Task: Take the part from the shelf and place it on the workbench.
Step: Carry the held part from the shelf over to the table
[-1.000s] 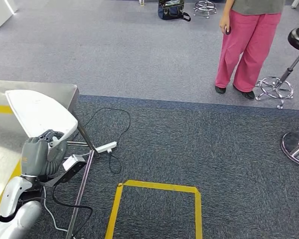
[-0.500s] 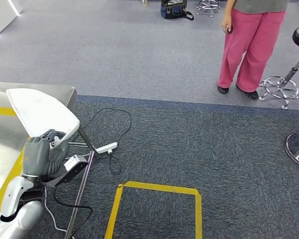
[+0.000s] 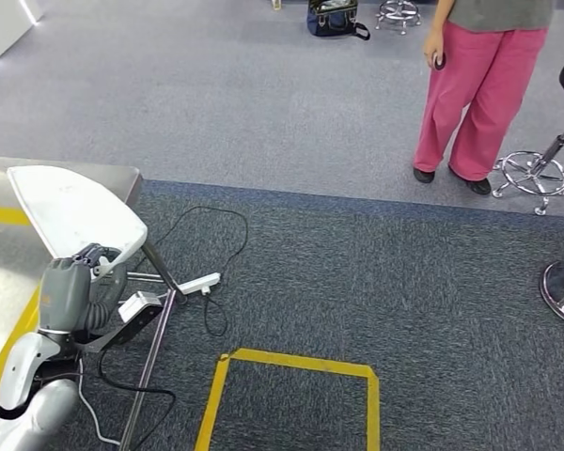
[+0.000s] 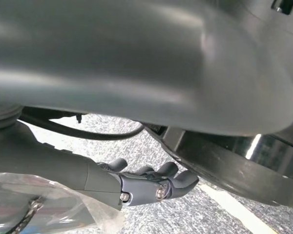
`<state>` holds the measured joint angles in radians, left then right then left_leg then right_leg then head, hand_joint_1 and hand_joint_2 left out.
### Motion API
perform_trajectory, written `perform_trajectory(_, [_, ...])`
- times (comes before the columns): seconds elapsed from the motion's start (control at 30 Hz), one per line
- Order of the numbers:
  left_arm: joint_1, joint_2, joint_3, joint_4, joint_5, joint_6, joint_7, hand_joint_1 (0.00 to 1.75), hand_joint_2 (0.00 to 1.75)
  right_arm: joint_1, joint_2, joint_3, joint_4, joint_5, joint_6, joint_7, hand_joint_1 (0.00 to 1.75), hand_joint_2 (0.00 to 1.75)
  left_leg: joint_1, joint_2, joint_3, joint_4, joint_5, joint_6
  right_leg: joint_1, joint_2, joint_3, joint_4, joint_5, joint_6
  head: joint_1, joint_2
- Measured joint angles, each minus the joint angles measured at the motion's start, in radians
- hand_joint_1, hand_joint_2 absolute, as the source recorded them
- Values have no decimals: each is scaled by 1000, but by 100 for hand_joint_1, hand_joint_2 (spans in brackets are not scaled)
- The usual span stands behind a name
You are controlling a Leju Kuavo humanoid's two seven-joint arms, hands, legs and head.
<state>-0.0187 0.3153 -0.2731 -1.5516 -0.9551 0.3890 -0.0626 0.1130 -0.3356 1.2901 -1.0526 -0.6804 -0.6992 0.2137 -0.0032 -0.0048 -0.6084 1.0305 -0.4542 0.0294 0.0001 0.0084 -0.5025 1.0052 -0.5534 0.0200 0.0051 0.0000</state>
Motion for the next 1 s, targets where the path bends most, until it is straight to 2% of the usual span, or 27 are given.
perform_trajectory(0.07, [1,0,0,-2,0,0,0,175,175,0,-1,0,-1,0,0,0,0,0,6,0,14,-18,-1,2,1,-2,-6,16,-16,10,2,0])
perform_trajectory(0.1, [0,0,0,-3,0,0,0,175,175,-1,-2,0,-1,0,-1,0,0,0,10,1,23,-26,-2,3,2,-2,-26,55,-35,14,3,0])
perform_trajectory(0.17, [0,0,-1,-5,-1,0,0,175,175,-2,-3,-2,-1,0,-1,0,0,0,12,2,32,-31,-6,6,0,-1,-106,191,-86,20,4,0])
perform_trajectory(0.2, [1,-1,-1,-6,-1,0,0,175,175,-2,-3,-2,-1,0,-1,-1,0,0,12,2,34,-30,-10,6,-1,-1,-150,257,-103,23,3,0])
perform_trajectory(0.23, [2,-1,-2,-5,-1,0,0,175,175,-3,-3,-3,-1,0,-1,-1,0,0,12,2,38,-30,-14,6,-1,-2,-182,295,-101,26,3,0])
perform_trajectory(0.27, [3,-2,-2,-5,-1,0,0,175,175,-3,-3,-4,-1,0,-1,-1,0,0,12,2,44,-30,-19,5,-1,-2,-195,294,-77,27,4,0])
perform_trajectory(0.3, [4,-2,-2,-5,-1,0,0,175,175,-3,-3,-5,-1,0,-1,-1,0,0,13,1,52,-30,-24,3,-2,-2,-185,252,-36,27,4,0])
perform_trajectory(0.33, [4,-3,-2,-6,-1,0,0,175,175,-3,-4,-5,-1,0,-1,0,0,0,13,0,61,-30,-31,0,-4,-3,-160,180,15,28,4,0])
perform_trajectory(0.37, [4,-3,-2,-6,-1,0,0,175,175,-2,-4,-5,-1,0,-1,0,0,0,11,-1,68,-28,-38,-5,-5,-3,-133,112,52,27,4,0])
perform_trajectory(0.4, [3,-3,-2,-6,-1,0,0,175,175,-2,-4,-5,-1,0,-1,1,0,0,9,-2,72,-26,-45,-11,-6,-1,-109,58,74,23,5,0])
perform_trajectory(0.43, [3,-3,-2,-6,-1,0,0,175,175,-1,-4,-5,-1,0,0,1,0,0,7,-3,72,-23,-49,-16,-6,0,-95,27,81,18,5,0])
perform_trajectory(0.57, [2,-2,-2,-7,-1,0,0,175,175,-1,-4,-4,-4,0,0,0,0,0,7,-3,65,-5,-64,-30,-8,5,-85,16,73,-7,-1,0])
perform_trajectory(0.63, [0,-1,-1,-7,-1,0,0,175,175,-1,-4,-3,-6,-1,0,1,0,0,9,-1,28,75,-107,-40,-10,3,-78,15,69,-18,-5,0])
perform_trajectory(0.7, [0,-1,-2,-7,-1,-1,0,175,175,-1,-4,-2,-6,-1,0,1,0,0,10,0,-45,210,-159,-46,-9,2,-74,15,63,-25,-7,0])
perform_trajectory(0.73, [1,-1,-2,-7,-1,-1,0,175,175,-1,-4,-2,-6,-2,0,1,0,0,11,0,-76,261,-169,-46,-9,2,-71,15,60,-27,-7,0])
perform_trajectory(0.77, [3,-1,-2,-7,-1,-2,0,175,175,-1,-4,-1,-6,-2,0,1,0,0,11,0,-91,276,-156,-45,-8,2,-67,15,57,-27,-8,0])
perform_trajectory(0.8, [3,-1,-3,-7,-1,-2,0,175,175,-1,-5,-1,-6,-3,0,1,0,0,10,0,-86,252,-124,-41,-7,3,-61,15,53,-27,-8,0])
perform_trajectory(0.87, [3,-1,-2,-8,-1,-2,0,175,175,-1,-4,0,-7,-4,0,1,0,0,7,1,-35,127,-38,-26,-5,4,-49,14,45,-25,-7,0])
perform_trajectory(0.9, [2,0,-2,-8,-1,-2,0,175,175,-2,-4,1,-7,-4,0,1,0,0,4,1,-9,67,-14,-17,-3,5,-45,14,40,-22,-6,0])
perform_trajectory(0.93, [1,0,-2,-8,-1,-2,1,175,175,-2,-4,2,-7,-4,0,1,0,0,1,2,8,27,-5,-11,-2,4,-44,14,37,-18,-6,0])
perform_trajectory(1.0, [0,1,-1,-8,-1,-2,1,175,175,-3,-5,4,-8,-4,0,1,0,0,-3,3,16,0,-14,-6,-1,3,-43,11,34,-7,-6,0])
